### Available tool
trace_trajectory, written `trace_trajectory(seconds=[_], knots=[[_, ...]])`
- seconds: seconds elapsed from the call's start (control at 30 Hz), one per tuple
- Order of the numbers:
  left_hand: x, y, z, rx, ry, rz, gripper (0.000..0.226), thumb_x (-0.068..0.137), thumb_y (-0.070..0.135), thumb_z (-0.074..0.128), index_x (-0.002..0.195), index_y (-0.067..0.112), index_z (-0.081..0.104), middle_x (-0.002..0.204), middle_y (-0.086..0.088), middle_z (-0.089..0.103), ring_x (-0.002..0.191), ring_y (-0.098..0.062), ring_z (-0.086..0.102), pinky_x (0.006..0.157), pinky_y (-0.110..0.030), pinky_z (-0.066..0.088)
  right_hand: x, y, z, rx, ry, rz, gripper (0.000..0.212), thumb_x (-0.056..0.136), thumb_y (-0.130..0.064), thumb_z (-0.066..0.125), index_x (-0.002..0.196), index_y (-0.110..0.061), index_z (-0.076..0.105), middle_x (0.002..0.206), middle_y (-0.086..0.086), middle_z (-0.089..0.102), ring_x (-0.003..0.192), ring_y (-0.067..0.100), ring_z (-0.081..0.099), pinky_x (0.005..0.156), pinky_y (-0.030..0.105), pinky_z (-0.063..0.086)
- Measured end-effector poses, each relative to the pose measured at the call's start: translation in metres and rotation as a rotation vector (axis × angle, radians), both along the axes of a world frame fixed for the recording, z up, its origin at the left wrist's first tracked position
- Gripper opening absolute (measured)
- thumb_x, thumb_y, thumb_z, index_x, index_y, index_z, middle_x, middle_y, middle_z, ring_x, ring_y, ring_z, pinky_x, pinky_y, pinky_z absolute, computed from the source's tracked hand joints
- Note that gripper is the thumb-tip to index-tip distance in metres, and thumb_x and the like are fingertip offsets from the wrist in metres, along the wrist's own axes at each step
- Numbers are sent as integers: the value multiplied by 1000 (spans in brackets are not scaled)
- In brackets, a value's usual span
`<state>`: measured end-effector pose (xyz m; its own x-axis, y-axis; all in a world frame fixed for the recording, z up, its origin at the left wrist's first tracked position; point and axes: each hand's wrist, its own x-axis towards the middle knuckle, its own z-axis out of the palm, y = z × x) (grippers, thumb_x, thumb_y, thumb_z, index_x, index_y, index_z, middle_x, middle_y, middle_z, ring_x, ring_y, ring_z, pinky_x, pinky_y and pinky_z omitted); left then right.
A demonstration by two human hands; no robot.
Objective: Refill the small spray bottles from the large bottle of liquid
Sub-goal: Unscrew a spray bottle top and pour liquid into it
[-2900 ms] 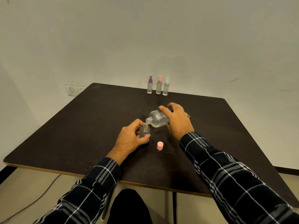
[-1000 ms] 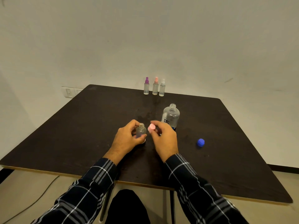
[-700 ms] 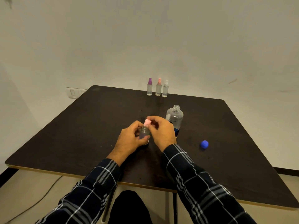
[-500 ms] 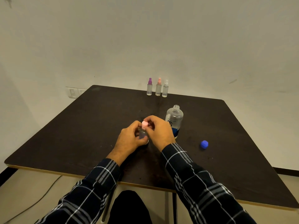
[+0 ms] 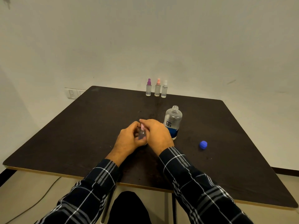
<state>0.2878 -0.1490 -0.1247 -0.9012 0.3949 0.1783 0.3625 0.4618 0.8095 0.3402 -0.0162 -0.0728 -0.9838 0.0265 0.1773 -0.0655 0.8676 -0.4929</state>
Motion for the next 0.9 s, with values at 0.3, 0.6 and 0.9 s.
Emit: trace_trajectory(seconds=[0.3, 0.6, 0.9], knots=[[0, 0, -2, 5, 5, -6, 35, 80, 32, 84, 104, 34, 59, 96, 13, 69, 88, -1, 66, 76, -21, 54, 7, -1, 3, 34, 134, -161, 35, 98, -46, 52, 127, -26, 53, 120, -5, 56, 102, 15, 60, 78, 31, 52], [0, 0, -1, -7, 17, 3, 35, 80, 31, 85, 102, 36, 58, 91, 12, 70, 82, 6, 66, 69, -14, 51, -3, -3, 9, -65, -55, -89, 46, 91, -14, 67, 136, -20, 55, 132, 5, 56, 123, 22, 54, 107, 39, 45], [3, 0, 3, -8, 3, 0, 36, 80, 31, 84, 100, 40, 55, 93, 15, 68, 81, 7, 65, 69, -12, 48, -3, -7, -1, -75, -43, -94, 56, 89, -17, 70, 141, -21, 49, 139, 5, 51, 127, 25, 52, 106, 44, 45]])
